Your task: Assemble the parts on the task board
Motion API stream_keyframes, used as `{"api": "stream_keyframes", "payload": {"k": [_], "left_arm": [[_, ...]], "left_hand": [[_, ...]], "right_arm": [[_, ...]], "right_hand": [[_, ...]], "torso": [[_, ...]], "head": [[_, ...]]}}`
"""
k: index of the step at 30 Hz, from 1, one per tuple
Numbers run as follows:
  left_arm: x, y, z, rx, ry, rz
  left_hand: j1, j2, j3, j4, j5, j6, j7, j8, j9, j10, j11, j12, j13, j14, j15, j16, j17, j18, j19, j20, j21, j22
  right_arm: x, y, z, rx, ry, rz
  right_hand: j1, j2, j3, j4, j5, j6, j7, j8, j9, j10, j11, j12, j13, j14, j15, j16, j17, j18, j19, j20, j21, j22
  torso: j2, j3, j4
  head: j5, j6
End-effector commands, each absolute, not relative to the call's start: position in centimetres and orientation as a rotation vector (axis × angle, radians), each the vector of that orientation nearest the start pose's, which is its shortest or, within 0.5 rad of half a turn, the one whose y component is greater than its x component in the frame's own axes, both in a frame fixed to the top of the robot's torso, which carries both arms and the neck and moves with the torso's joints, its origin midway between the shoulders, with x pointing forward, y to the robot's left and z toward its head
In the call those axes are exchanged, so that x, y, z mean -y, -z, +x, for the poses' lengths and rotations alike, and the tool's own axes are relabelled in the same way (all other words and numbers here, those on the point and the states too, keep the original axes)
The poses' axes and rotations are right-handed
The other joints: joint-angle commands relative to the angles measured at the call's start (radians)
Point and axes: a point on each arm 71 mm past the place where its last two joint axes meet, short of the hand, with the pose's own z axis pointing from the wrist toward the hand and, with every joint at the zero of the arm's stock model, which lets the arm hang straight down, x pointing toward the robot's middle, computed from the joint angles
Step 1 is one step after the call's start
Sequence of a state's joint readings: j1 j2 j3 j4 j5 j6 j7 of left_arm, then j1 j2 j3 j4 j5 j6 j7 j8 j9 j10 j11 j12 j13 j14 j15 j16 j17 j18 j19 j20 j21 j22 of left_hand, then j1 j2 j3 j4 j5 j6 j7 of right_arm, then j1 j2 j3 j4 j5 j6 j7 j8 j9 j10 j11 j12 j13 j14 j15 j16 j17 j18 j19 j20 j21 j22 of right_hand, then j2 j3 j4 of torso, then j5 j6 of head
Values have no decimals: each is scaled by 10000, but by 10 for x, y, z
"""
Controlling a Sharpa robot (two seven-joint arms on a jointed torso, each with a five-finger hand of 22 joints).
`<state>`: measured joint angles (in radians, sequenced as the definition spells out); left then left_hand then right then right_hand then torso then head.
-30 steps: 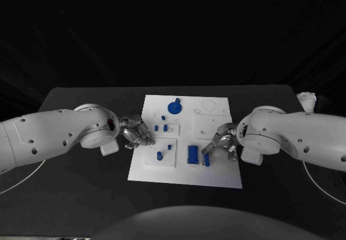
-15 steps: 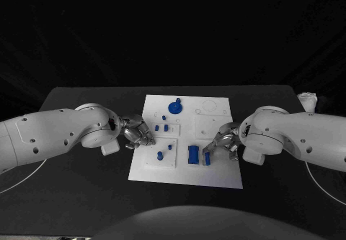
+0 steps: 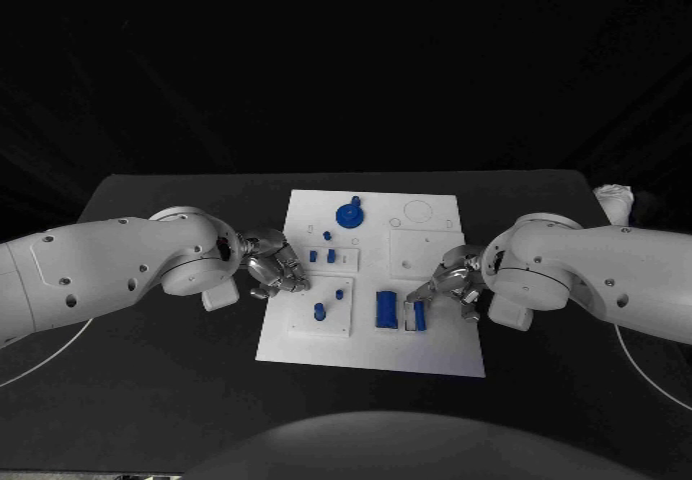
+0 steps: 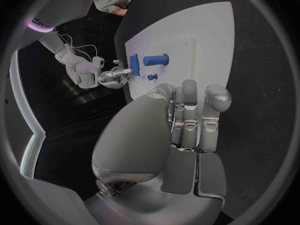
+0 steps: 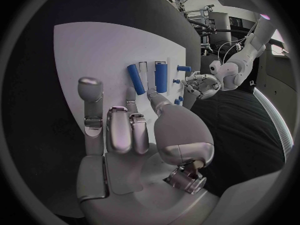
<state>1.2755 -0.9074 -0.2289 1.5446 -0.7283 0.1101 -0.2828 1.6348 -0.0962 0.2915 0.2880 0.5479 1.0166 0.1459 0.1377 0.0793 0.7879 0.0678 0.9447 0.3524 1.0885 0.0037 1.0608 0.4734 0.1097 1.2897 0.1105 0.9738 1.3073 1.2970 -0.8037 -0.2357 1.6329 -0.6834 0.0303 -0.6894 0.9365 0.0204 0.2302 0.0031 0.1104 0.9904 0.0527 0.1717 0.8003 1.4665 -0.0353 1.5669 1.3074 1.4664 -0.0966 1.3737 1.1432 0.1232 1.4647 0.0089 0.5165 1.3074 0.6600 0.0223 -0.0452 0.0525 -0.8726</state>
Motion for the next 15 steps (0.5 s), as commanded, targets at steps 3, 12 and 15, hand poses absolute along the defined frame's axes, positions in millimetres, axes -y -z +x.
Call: {"api": "stream_keyframes", "payload": {"k": [3, 12, 15], "left_arm": [[-231, 253, 445, -24647, 7551, -4055], [-232, 253, 445, -24653, 7538, -4062], [-231, 254, 445, -24665, 7538, -4050]], "left_hand": [[-35, 4, 57, -9, 43, -2, -9, 11, -8, -19, 13, -34, -17, -99, 6, -35, -11, 101, -95, -2, -26, 1040], [-32, 6, 60, -10, 47, -1, -9, 12, -8, -18, 13, -35, -17, -101, 5, -36, -11, 101, -96, -2, -25, 1040], [-25, 9, 66, -13, 57, 0, -9, 14, -7, -17, 14, -36, -17, -107, 5, -37, -12, 100, -97, -2, -23, 1041]], "right_arm": [[182, 252, 428, -25994, -4287, 4635], [181, 252, 426, -26001, -4484, 4960], [180, 252, 426, -26000, -4591, 5084]], "right_hand": [[-189, -94, -275, 130, -296, -79, 16, -47, -20, 1043, 107, 39, 2634, 360, 61, -26, 9, 160, 364, 71, -12, 505], [-210, -128, -409, 176, -409, -88, 14, -42, -21, 1043, 107, 39, 2634, 365, 62, -8, 36, 155, 373, 76, 32, 519], [-245, -57, -473, 253, -398, -10, -8, 9, -5, 1043, 92, 39, 2634, 371, 54, 9, 57, 152, 385, 74, 76, 534]], "torso": [[-3, 0, 8], [0, 1, -2], [1, 3, 0]], "head": [[6, 0], [10, 0], [10, 0]]}}
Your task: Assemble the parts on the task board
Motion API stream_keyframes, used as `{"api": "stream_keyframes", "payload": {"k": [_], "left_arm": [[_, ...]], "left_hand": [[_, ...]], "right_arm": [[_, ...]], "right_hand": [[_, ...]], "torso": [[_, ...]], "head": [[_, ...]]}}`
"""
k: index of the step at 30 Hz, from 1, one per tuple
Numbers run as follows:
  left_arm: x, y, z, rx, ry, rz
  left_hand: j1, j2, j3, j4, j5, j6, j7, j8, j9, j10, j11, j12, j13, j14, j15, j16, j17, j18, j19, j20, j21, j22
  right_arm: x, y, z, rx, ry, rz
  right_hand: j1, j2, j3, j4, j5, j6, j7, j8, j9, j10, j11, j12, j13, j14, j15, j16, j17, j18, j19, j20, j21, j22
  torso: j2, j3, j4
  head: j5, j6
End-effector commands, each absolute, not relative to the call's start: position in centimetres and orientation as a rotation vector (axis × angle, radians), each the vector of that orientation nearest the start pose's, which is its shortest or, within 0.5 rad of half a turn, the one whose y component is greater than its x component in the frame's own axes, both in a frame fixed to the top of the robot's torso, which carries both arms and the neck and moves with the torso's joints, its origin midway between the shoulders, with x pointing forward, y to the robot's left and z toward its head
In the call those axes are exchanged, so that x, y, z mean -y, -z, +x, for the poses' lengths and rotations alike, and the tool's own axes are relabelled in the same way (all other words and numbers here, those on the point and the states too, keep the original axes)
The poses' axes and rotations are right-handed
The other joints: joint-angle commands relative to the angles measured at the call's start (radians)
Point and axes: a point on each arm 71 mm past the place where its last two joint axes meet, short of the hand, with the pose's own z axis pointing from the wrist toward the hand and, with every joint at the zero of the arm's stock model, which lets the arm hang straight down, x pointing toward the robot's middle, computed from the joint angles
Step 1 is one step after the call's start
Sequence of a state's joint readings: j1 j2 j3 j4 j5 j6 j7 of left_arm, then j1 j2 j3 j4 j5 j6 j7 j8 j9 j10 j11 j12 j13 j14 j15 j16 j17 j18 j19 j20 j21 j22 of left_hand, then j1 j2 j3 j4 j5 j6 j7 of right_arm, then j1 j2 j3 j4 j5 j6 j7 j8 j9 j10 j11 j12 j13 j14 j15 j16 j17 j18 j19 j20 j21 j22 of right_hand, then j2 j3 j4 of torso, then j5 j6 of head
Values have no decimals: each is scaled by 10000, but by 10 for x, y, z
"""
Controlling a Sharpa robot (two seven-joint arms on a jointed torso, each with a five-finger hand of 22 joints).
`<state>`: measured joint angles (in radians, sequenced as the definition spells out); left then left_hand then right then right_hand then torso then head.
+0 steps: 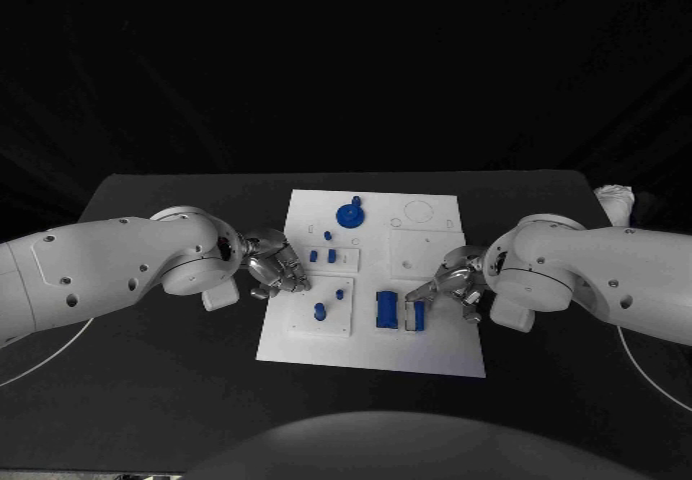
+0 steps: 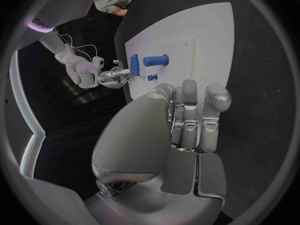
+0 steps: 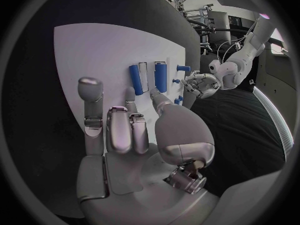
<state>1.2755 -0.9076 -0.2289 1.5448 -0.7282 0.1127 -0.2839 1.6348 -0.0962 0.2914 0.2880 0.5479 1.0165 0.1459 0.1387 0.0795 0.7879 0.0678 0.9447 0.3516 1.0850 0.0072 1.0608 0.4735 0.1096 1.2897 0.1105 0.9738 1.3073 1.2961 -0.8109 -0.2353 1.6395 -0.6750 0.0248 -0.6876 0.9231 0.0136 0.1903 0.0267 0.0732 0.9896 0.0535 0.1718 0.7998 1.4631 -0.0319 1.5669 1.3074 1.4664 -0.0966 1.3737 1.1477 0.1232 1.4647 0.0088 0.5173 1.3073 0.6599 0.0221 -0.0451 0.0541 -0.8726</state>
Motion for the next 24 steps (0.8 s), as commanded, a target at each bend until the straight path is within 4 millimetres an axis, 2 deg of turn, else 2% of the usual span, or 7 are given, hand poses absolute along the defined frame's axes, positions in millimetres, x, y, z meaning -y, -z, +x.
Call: {"api": "stream_keyframes", "payload": {"k": [1, 11, 24], "left_arm": [[-231, 254, 445, -24671, 7538, -4046], [-230, 254, 445, -24707, 7536, -4017], [-230, 254, 445, -24744, 7525, -3995]], "left_hand": [[-25, 8, 66, -13, 57, 0, -9, 4, -9, -17, 14, -36, -9, -73, -30, -37, -13, 101, -97, -2, -23, 1041], [-18, 16, 75, -14, 69, 2, -9, 6, -9, -16, 15, -37, -9, -78, -30, -38, -14, 103, -102, -2, -30, 1040], [-12, 22, 83, -15, 83, 2, -7, 8, -9, -16, 19, -38, -10, -85, -29, -39, -16, 105, -113, -1, -45, 1037]], "right_arm": [[179, 252, 425, -25999, -4610, 5108], [178, 253, 426, -26089, -4773, 5565], [176, 253, 425, -26151, -4961, 6060]], "right_hand": [[-118, 42, -93, 42, -6, 40, -29, 33, 8, 1077, 48, 39, 2634, 373, 49, 13, 17, 152, 388, 71, 76, 539], [-118, 301, -170, 198, 97, 269, -105, 158, 33, 1077, -18, 39, 2634, 371, 1, 19, 6, 159, 398, 41, 60, 553], [-41, 451, -164, 229, 166, 216, -102, 95, -45, 1077, -21, 39, 2634, 367, -8, 17, -7, 158, 399, 29, 41, 560]], "torso": [[2, 5, -1], [-3, 0, 1], [-1, 0, 2]], "head": [[-12, 0], [3, 0], [25, 0]]}}
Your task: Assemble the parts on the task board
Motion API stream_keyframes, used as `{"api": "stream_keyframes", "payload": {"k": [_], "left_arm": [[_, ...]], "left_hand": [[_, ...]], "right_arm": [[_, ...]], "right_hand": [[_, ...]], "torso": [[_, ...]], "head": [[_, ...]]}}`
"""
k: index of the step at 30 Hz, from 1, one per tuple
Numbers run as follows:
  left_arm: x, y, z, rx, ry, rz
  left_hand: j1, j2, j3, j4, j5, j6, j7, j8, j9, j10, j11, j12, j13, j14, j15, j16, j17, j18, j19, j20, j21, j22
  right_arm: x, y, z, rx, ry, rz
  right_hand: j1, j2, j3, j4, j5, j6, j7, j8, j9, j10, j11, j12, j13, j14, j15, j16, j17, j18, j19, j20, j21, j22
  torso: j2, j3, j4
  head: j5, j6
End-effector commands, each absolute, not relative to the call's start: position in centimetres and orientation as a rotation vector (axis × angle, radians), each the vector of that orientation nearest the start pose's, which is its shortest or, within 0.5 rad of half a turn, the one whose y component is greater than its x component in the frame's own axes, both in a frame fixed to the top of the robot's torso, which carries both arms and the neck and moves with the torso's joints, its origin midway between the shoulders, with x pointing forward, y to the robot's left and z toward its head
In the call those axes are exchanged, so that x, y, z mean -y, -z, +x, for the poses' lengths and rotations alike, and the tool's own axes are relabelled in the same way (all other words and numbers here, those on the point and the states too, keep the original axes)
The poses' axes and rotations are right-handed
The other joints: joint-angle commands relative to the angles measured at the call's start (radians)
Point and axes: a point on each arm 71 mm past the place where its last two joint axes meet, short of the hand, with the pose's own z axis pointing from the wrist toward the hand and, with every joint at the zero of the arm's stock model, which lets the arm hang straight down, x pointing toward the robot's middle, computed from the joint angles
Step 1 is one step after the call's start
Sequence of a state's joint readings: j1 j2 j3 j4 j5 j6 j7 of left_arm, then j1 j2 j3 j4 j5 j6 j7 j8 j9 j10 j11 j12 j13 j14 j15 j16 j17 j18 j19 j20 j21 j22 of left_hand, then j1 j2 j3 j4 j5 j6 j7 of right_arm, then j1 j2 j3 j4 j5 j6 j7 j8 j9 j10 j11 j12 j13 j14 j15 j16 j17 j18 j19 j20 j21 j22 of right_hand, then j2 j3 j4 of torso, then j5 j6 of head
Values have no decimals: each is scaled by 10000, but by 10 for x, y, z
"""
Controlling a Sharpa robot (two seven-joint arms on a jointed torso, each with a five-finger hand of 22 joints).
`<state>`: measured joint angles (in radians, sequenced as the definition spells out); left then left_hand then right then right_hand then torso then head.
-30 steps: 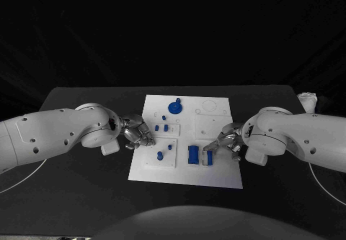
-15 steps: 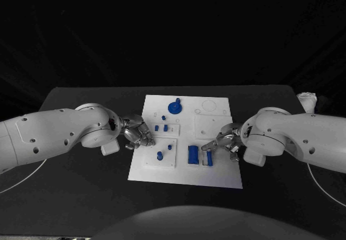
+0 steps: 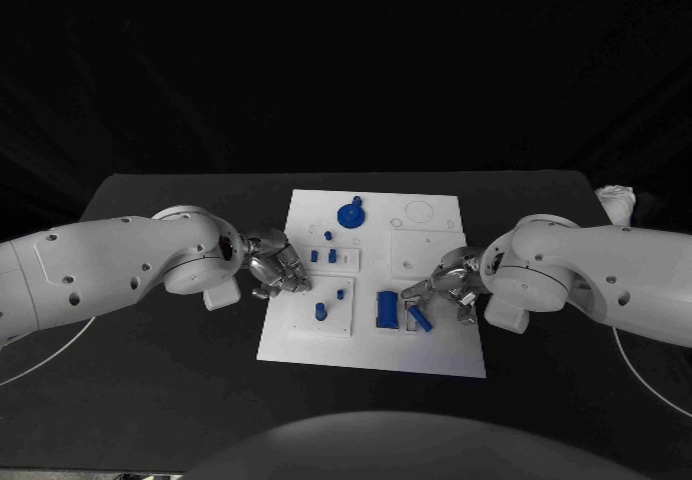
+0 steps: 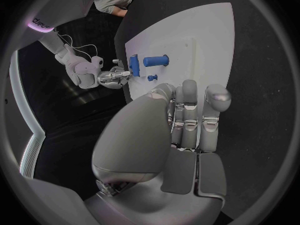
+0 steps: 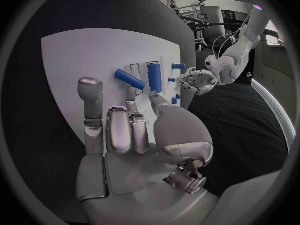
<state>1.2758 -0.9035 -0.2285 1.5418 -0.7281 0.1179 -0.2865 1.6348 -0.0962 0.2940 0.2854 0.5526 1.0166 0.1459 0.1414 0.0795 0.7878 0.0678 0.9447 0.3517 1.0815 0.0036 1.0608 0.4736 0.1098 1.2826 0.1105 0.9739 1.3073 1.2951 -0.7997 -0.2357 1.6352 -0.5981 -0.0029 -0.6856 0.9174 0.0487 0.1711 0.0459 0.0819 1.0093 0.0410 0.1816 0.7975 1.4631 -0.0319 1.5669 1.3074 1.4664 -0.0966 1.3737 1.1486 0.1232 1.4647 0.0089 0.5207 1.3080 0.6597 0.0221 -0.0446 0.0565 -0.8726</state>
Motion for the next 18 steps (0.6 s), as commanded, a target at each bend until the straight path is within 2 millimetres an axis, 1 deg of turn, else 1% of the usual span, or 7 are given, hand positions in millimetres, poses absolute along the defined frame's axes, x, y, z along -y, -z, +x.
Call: {"api": "stream_keyframes", "payload": {"k": [1, 4, 8, 10, 12, 14, 18], "left_arm": [[-230, 254, 445, -24748, 7521, -3994], [-230, 254, 446, -24761, 7515, -3987], [-229, 254, 445, -24777, 7518, -3974], [-229, 254, 445, -24789, 7511, -3970], [-230, 254, 446, -24795, 7507, -3969], [-229, 255, 446, -24799, 7504, -3967], [-229, 255, 446, -24819, 7513, -3947]], "left_hand": [[-12, 22, 57, 11, 36, 1, -6, -19, -8, -15, 19, -39, -12, -49, 7, -40, -17, 104, -42, -1, -46, 1037], [-12, 22, 57, 11, 36, 1, -6, -19, -8, -15, 19, -39, -12, -49, 7, -40, -17, 104, -42, -1, -46, 1037], [-12, 22, 57, 11, 36, 1, -6, -19, -8, -16, 19, -39, -12, -50, 7, -40, -17, 104, -43, -1, -48, 1036], [-10, 21, 60, 11, 43, 0, -5, -18, -8, -17, 21, -40, -12, -53, 9, -40, -18, 107, -52, -1, -64, 1033], [-10, 21, 60, 11, 43, 0, -5, -18, -8, -17, 21, -40, -12, -53, 9, -40, -18, 107, -52, -1, -64, 1033], [-10, 21, 61, 11, 45, -1, -4, -18, -8, -18, 22, -41, -12, -55, 9, -41, -18, 111, -61, 0, -81, 1028], [-10, 21, 61, 11, 45, -1, -4, -18, -8, -18, 22, -41, -12, -55, 9, -41, -18, 111, -61, 0, -81, 1028]], "right_arm": [[176, 253, 426, -26133, -4962, 6088], [176, 252, 426, -26070, -4976, 6160], [175, 252, 426, -26101, -4983, 6030], [175, 252, 425, -26199, -4957, 5771], [174, 252, 424, -26301, -4909, 5436], [174, 252, 423, -26367, -4860, 5144], [172, 252, 422, -26521, -4754, 4472]], "right_hand": [[35, 109, 28, 32, 90, 12, 25, -10, -31, 1077, -20, 38, 2634, 366, -7, 14, -23, 159, 399, 28, -4, 552], [97, 119, 26, 3, 122, -25, 36, -39, -60, 1077, -13, 38, 2634, 362, -4, 7, -40, 160, 397, 27, -31, 550], [506, -2, 25, -294, 399, -242, 119, -197, -208, 1077, 46, 38, 2634, 350, 40, -11, -80, 164, 382, 45, -142, 540], [829, -87, 79, -538, 686, -441, 170, -318, -299, 1077, 93, 38, 2634, 341, 63, -26, -110, 165, 373, 63, -196, 532], [1123, -222, 89, -788, 994, -726, 270, -455, -398, 1077, 175, 38, 2634, 328, 123, -50, -153, 170, 355, 98, -321, 509], [1288, -280, 96, -924, 1191, -848, 317, -490, -440, 1077, 216, 38, 2634, 320, 159, -63, -178, 170, 348, 122, -361, 501], [1608, -399, 83, -1200, 1848, -1189, 416, -456, -434, 1077, 299, 38, 2634, 297, 225, -108, -260, 185, 326, 177, -525, 467]], "torso": [[0, 0, -5], [-1, 0, -7], [1, 1, -6], [1, -1, -5], [4, -1, -6], [5, 0, -10], [1, 1, -8]], "head": [[3, 0], [-2, 0], [-6, 0], [-11, 0], [-11, 0], [-7, 0], [-19, 0]]}}
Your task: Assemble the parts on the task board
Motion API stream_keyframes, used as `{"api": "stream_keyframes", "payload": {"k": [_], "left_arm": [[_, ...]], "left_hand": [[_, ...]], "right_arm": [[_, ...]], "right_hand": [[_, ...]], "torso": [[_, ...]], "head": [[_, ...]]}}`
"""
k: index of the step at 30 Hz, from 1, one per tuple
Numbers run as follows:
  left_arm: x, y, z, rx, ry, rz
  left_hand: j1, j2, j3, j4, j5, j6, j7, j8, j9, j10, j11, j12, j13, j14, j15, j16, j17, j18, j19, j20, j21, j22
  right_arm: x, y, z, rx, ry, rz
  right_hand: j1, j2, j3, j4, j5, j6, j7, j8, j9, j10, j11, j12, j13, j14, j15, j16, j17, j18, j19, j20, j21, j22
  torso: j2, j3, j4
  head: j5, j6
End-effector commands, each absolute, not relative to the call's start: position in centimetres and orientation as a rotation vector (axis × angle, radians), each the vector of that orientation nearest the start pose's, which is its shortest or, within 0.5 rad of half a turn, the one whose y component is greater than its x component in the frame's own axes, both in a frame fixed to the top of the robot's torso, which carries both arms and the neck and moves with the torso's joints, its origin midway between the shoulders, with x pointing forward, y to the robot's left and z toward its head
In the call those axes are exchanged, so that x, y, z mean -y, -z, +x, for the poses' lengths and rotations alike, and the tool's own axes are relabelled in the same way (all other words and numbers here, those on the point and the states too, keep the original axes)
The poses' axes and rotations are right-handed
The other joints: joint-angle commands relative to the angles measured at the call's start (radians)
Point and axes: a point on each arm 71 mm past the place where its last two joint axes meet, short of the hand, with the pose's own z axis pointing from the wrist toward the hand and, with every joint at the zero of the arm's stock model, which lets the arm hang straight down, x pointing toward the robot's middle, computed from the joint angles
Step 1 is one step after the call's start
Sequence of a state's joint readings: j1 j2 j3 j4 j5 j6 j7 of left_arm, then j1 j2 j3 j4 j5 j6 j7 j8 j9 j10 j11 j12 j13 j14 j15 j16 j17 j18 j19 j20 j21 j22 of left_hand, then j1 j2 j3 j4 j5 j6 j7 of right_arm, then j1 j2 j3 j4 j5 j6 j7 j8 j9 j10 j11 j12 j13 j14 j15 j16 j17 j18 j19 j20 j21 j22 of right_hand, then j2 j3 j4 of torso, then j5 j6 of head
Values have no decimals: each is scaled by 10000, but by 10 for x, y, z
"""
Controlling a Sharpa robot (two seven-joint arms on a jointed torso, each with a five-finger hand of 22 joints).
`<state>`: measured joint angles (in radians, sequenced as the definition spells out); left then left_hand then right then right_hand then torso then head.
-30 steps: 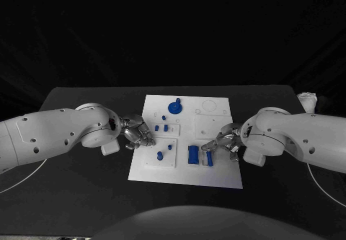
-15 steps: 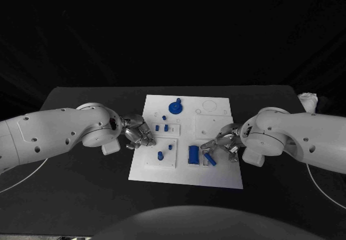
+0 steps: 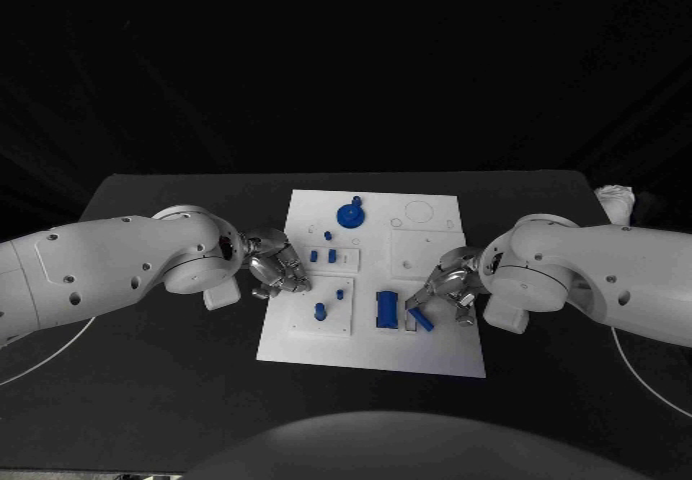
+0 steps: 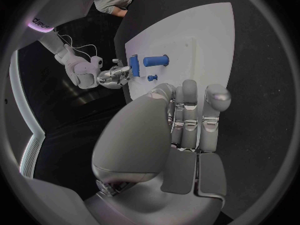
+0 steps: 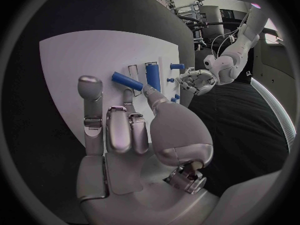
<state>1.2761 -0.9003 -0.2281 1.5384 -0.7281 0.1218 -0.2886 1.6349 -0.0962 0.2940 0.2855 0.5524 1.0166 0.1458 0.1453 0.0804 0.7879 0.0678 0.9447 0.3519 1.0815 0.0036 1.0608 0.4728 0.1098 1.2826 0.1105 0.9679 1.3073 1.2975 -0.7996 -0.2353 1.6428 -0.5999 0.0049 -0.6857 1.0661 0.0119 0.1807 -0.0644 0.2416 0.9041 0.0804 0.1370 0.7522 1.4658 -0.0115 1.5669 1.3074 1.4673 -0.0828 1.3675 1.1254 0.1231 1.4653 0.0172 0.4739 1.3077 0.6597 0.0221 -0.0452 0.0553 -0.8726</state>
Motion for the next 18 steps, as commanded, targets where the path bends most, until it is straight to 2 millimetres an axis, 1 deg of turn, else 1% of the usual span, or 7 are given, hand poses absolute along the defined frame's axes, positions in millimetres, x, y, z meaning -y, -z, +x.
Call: {"api": "stream_keyframes", "payload": {"k": [1, 3, 5, 9, 16, 18], "left_arm": [[-229, 255, 446, -24826, 7518, -3939], [-229, 255, 445, -24835, 7521, -3932], [-229, 255, 445, -24842, 7515, -3931], [-229, 255, 445, -24868, 7500, -3925], [-228, 255, 445, -24915, 7504, -3895], [-228, 255, 445, -24920, 7506, -3890]], "left_hand": [[-10, 20, 61, 11, 47, -1, -4, -57, -17, -18, 22, -41, -14, -56, 9, -41, -10, 110, -62, 0, -21, 1029], [-9, 20, 61, 10, 49, -1, -3, -57, -17, -19, 22, -42, -14, -58, 10, -41, -10, 111, -65, 0, -26, 1028], [-9, 19, 62, 10, 51, -2, -3, -57, -17, -20, 23, -43, -14, -60, 10, -42, -11, 112, -68, 0, -31, 1027], [-8, 18, 63, 10, 53, -2, -2, -57, -17, -21, 24, -44, -14, -63, 11, -43, -11, 114, -76, 1, -45, 1023], [-7, 18, 66, 11, 57, -2, -1, -56, -17, -24, 26, -47, -15, -71, 13, -46, -13, 120, -94, 1, -78, 1015], [-7, 18, 66, 11, 57, -2, -1, -56, -17, -24, 26, -47, -15, -71, 13, -46, -13, 120, -94, 1, -78, 1015]], "right_arm": [[171, 252, 421, -26557, -4736, 4322], [171, 252, 421, -26608, -4706, 4096], [170, 252, 420, -26629, -4678, 3933], [169, 251, 420, -26640, -4649, 3757], [168, 252, 420, -26627, -4628, 3686], [168, 252, 420, -26617, -4637, 3673]], "right_hand": [[160, -48, -23, -134, 364, -196, 34, 17, 32, 1050, 105, 39, 2634, 285, 98, -51, -36, 189, 317, 103, -79, 465], [288, -83, -22, -245, 642, -323, 55, 85, 71, 1050, 120, 39, 2634, 280, 110, -63, -57, 196, 312, 119, -123, 455], [361, -98, -23, -308, 808, -395, 63, 152, 111, 1050, 126, 39, 2634, 277, 116, -69, -69, 199, 311, 128, -139, 452], [418, -92, -31, -354, 910, -460, 66, 258, 174, 1050, 129, 39, 2634, 276, 122, -72, -73, 202, 311, 137, -158, 449], [458, -116, -87, -394, 772, -553, 69, 421, 270, 1050, 134, 39, 2634, 274, 126, -81, -90, 206, 312, 146, -181, 445], [472, -132, -162, -398, 499, -723, 93, 535, 344, 1050, 150, 39, 2634, 271, 135, -89, -104, 203, 314, 159, -203, 442]], "torso": [[1, 2, -1], [2, 3, 2], [1, 3, 1], [2, 2, 2], [4, 1, 2], [3, 3, 0]], "head": [[-10, 0], [-9, 0], [-7, 0], [-13, 0], [-12, 0], [0, 0]]}}
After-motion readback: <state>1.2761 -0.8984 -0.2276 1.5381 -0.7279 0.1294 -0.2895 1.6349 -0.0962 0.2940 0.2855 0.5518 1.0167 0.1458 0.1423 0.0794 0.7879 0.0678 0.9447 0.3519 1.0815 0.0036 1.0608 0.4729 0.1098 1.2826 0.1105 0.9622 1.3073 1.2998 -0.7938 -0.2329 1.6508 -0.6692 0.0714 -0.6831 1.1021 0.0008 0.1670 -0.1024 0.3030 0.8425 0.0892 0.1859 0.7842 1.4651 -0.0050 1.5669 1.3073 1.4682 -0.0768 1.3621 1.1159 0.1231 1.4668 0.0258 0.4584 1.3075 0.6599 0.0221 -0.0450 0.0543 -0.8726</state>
